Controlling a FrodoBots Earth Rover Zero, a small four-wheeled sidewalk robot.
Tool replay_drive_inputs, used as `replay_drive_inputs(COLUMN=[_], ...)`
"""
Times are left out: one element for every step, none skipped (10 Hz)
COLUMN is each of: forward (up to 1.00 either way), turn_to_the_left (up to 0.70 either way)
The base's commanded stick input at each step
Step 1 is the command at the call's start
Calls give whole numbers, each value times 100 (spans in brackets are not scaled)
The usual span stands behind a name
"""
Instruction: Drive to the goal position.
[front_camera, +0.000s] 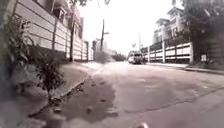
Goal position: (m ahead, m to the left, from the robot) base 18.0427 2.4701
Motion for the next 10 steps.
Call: replay_drive_inputs(forward=[70, 70, 70, 70, 70, 70, 70, 70, 70, 70], turn_to_the_left=[0, 0, 0, 0, 0, 0, 0, 0, 0, 0])
